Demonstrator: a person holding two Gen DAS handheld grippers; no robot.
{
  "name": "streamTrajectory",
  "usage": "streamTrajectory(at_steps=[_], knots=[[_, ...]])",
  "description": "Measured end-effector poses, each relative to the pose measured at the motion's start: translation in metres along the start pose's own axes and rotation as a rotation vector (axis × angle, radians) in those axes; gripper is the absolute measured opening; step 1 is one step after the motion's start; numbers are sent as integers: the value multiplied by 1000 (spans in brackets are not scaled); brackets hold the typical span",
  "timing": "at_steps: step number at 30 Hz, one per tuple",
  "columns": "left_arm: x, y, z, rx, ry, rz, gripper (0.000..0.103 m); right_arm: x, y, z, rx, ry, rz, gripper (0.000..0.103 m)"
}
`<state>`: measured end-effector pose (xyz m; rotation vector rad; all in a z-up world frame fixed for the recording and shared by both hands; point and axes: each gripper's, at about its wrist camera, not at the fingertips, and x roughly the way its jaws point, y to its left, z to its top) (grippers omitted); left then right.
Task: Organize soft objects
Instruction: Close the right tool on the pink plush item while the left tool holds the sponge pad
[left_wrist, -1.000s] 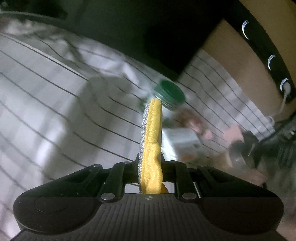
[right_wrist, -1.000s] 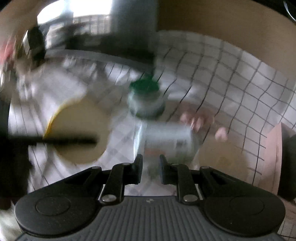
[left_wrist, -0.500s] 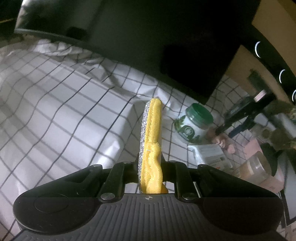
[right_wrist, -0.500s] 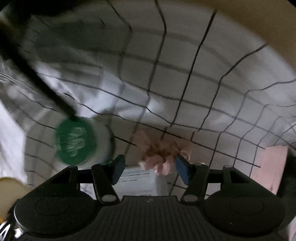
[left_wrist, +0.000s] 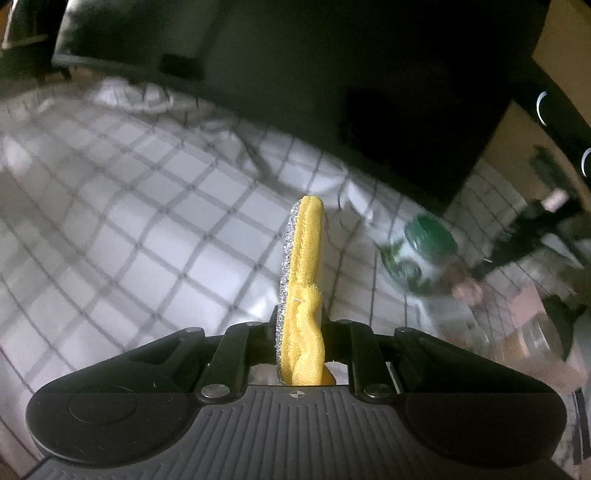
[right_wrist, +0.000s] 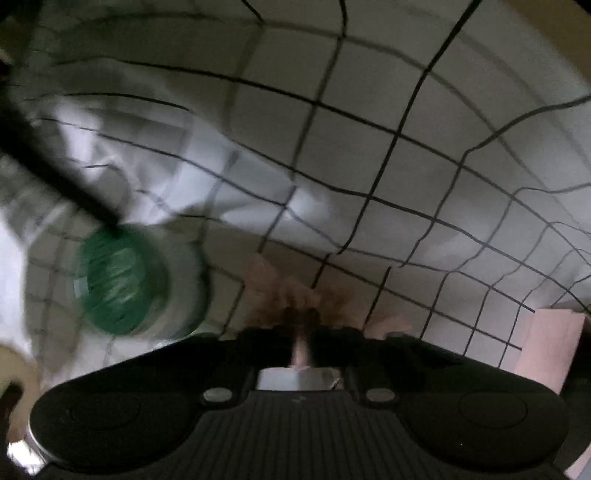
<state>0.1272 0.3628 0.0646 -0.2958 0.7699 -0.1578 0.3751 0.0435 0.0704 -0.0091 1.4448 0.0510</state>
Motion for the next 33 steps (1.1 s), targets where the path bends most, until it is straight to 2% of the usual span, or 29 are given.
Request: streamTrajectory(at_steps=[4,9,14,16,18,22,25,29,30,31,32,33], knots=[[-10,-15,39,35,-76,4,18,-68,1,-27,-27,-144,55,3],[-21,-61,78,100,-135,-86,18,-160,-17,-55,-19,-340,95,2],[-22,-121,93,177,-135,-202,18,-246,-51,-99,18,-545,71,2],[-18,-144,95,183,-117,-266,18,-267,-66,-119,39,-611,57,2],[-12,-162,92,184,-105,-295,18,-272,-80,-135,59,-636,36,2],[0,-180,83,187,-63,-319,18,-256,-99,-153,100,-619,18,2],[5,-173,66,189,-20,-326,18,-228,-97,-155,128,-539,47,2],[4,-149,47,161,19,-309,18,-179,-73,-130,121,-391,102,4],[4,-141,43,157,28,-299,18,-169,-63,-123,118,-356,121,9],[4,-131,38,153,38,-290,18,-153,-55,-109,111,-300,156,23],[4,-121,35,148,45,-282,18,-137,-47,-99,117,-264,170,30],[3,-111,31,142,51,-272,18,-124,-41,-90,127,-234,162,43]])
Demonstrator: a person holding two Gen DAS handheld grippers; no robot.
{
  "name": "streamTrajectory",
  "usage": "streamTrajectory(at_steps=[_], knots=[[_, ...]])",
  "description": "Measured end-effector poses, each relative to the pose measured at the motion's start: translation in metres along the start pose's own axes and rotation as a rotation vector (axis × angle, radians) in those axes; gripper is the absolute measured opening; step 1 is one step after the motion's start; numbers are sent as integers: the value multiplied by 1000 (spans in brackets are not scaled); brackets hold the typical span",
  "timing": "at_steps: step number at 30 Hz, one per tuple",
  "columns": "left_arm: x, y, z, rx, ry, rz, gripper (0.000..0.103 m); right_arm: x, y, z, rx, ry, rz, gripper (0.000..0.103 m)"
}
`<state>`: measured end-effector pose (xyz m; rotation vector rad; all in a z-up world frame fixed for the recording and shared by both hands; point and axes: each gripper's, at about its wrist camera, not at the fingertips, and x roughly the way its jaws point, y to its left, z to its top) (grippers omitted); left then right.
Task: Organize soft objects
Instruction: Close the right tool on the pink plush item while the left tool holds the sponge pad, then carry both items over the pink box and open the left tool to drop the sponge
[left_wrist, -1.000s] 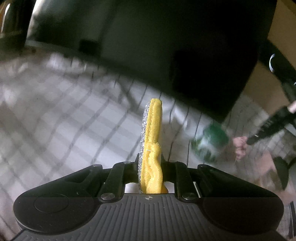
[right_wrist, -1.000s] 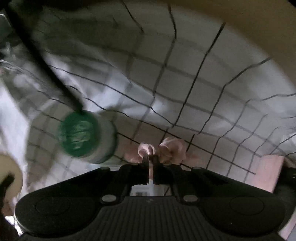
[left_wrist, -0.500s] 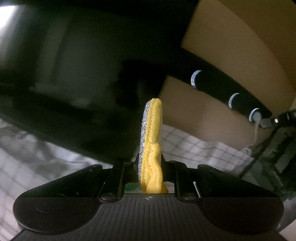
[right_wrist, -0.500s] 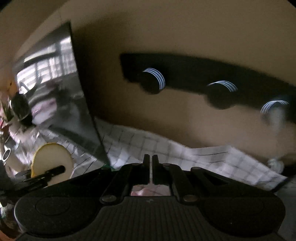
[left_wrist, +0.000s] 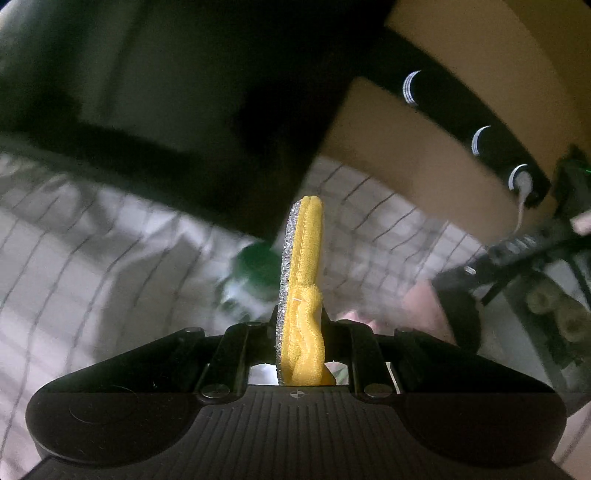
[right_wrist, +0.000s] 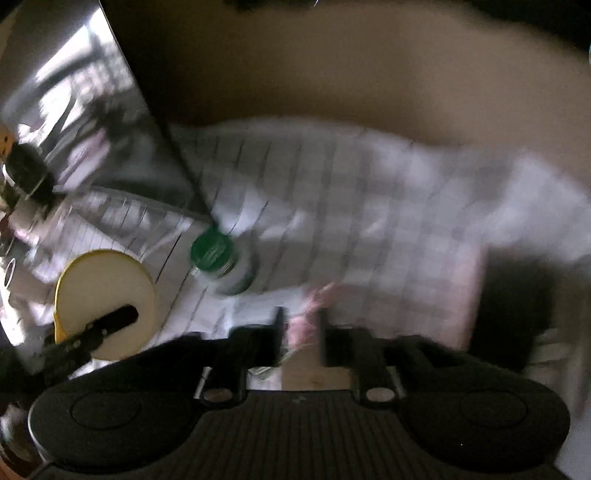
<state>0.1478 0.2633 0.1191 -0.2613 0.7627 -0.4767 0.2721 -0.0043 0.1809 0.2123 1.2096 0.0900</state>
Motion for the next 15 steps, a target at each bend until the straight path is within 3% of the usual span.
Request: streamTrajectory(at_steps=[1,7,11,15], knots=[[-4,12,-6,-11,6,13,18,15,3,1,6,29,-18,47],[-20,81,-32,-123,49,88,18,118,7,21,87,272,-137,47],[-25,111,-38,-174,65,128,18,150,6,26,105,324,-176,45],[-25,128,-34,-198,52,163,18,161,8,25,86,319,-190,21]])
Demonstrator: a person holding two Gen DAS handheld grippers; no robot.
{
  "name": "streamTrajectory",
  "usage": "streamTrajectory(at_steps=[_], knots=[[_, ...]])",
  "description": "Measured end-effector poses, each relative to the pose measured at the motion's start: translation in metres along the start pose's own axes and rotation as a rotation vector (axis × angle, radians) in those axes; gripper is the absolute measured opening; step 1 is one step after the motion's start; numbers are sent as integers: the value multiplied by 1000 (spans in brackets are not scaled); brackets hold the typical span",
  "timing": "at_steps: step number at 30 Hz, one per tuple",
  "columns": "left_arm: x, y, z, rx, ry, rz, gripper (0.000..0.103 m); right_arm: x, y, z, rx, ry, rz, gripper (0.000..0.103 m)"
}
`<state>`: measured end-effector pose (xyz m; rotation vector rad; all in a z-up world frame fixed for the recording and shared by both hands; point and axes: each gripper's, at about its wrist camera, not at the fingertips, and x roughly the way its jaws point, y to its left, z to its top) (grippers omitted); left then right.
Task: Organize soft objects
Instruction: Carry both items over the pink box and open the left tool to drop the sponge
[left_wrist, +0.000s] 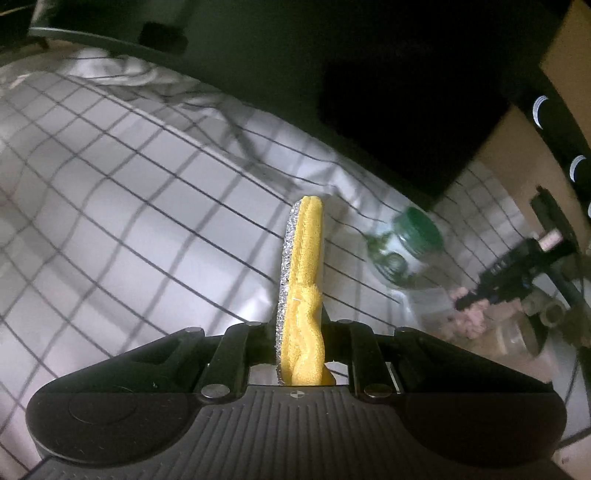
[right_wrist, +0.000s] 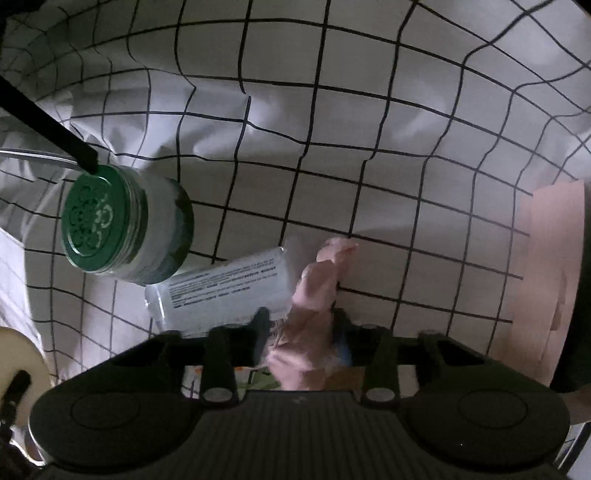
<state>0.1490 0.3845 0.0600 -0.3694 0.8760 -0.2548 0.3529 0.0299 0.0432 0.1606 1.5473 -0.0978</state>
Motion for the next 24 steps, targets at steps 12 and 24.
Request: streamTrajectory(at_steps=[12,24], knots=[[23,-81,58,79,-69,-135,18,-178,-36,-66,-43,-406,118,9],[66,-334,39,350,129,-607,18,-314,-187,-188,151,-845,-44,9]])
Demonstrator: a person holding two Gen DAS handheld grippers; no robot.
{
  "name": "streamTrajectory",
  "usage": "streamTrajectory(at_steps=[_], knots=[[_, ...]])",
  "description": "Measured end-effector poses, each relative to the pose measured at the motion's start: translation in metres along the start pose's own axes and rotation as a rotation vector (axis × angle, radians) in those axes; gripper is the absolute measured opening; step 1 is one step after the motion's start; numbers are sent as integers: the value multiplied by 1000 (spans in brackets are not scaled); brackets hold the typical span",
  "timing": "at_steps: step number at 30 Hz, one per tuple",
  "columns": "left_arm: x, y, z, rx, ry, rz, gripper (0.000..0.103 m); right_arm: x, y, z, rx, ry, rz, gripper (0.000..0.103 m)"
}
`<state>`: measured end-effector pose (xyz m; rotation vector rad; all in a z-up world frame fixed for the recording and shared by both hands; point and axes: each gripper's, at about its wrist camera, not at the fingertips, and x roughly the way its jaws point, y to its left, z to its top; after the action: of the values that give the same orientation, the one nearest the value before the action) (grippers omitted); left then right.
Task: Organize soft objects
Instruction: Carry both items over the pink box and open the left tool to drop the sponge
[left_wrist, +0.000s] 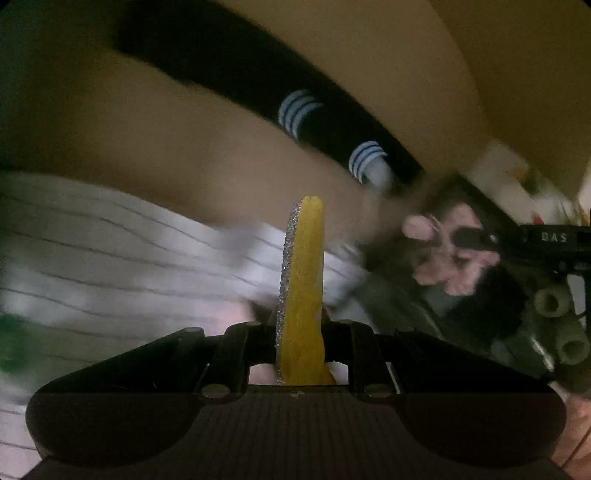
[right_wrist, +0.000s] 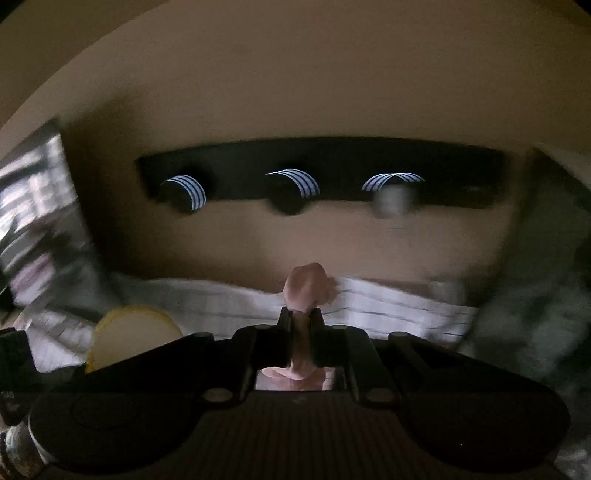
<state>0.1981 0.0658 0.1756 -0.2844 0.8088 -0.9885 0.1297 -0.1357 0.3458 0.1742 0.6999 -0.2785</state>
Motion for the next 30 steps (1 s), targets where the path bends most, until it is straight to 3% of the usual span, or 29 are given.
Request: streamTrajectory(at_steps=[4,9,11,12,20,26,30], knots=[[88,-41,-20,33,123,-38,18,2,-41,-23,43,-38,-85,9],[176,-52,-53,-23,230,-49,18,27,-82,-52,132,-1,-68,9],[202,-51,-60,-20,262,-18,18,31,-90,-57,147,-1,-53,9],[210,-52,-64,8,249,-40,18,32,-93,-59,143,-7,-52,9],[239,-45,-72,127,256,114,22,48,-89,-69,75,-24,-54,9],[226,-44,-67,141,245,118,22,65,-84,-70,76,1,-54,9],[208,-45,-60,173,189,80,22,78,-79,-71,62,9,-97,9]])
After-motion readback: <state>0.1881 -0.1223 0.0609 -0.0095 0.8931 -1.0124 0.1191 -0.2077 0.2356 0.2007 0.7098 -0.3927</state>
